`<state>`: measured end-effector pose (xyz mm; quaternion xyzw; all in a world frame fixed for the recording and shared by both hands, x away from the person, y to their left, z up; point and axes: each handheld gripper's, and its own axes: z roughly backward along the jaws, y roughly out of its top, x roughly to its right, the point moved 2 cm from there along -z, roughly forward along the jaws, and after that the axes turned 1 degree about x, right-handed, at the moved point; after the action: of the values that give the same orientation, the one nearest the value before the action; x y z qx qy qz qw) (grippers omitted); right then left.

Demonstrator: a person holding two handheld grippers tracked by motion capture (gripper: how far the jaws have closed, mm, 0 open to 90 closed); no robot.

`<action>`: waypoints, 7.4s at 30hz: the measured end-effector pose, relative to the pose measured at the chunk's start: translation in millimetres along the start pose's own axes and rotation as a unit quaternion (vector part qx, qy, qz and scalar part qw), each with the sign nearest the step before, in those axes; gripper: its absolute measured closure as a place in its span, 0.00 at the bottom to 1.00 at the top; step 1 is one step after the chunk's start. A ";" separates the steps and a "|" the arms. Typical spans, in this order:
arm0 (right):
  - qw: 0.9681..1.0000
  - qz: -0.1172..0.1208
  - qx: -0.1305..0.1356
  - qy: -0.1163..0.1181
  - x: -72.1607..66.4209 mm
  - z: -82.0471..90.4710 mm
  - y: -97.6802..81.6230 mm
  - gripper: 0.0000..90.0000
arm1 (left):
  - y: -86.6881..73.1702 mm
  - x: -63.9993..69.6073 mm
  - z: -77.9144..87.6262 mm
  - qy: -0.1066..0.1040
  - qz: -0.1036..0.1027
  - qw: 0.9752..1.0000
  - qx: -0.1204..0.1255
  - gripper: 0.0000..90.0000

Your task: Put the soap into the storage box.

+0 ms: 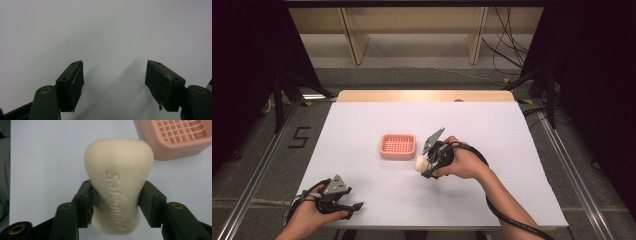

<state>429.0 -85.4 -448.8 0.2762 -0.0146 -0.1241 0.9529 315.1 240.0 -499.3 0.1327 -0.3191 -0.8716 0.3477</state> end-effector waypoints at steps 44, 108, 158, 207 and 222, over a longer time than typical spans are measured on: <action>0.997 -0.034 0.055 -0.045 9.4 10.2 10.9 0.56 | 0.2 0.3 1.7 -0.001 0.007 1.000 0.008 0.34; 0.990 -0.029 0.108 -0.084 23.3 9.4 35.6 0.56 | 0.5 -1.6 2.9 0.002 -0.002 1.000 0.008 0.34; 0.989 -0.035 0.108 -0.092 34.3 -2.4 54.0 0.56 | -0.1 -1.7 3.0 0.000 0.007 1.000 0.010 0.34; 0.987 -0.035 0.116 -0.103 41.7 -17.5 72.0 0.56 | 0.1 -1.8 3.0 -0.002 0.007 1.000 0.011 0.34; 0.987 -0.033 0.116 -0.102 44.4 -23.7 78.0 0.56 | 0.0 -2.0 3.5 -0.002 0.007 1.000 0.011 0.34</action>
<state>492.1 -20.2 -429.3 0.3714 -0.1174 -0.1807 0.9031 314.9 243.0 -496.6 0.1327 -0.3305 -0.8658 0.3514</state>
